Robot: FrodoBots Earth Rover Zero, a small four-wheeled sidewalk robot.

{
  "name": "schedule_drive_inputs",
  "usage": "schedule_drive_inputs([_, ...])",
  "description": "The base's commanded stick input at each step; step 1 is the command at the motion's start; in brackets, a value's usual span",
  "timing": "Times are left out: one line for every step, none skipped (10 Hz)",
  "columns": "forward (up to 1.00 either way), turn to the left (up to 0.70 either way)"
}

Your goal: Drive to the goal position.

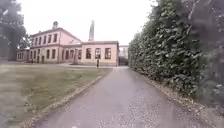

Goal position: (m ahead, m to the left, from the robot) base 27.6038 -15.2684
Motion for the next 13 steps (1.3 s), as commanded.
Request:
schedule_drive_inputs([0.85, 0.01])
schedule_drive_inputs([0.85, 0.01])
schedule_drive_inputs([0.85, 0.01])
schedule_drive_inputs([0.85, 0.01])
schedule_drive_inputs([0.85, 0.01])
schedule_drive_inputs([0.85, 0.01])
schedule_drive_inputs([0.85, 0.01])
schedule_drive_inputs([0.85, 0.01])
schedule_drive_inputs([0.85, 0.01])
schedule_drive_inputs([0.85, 0.01])
schedule_drive_inputs([0.85, 0.01])
schedule_drive_inputs([0.85, 0.01])
schedule_drive_inputs([0.85, 0.01])
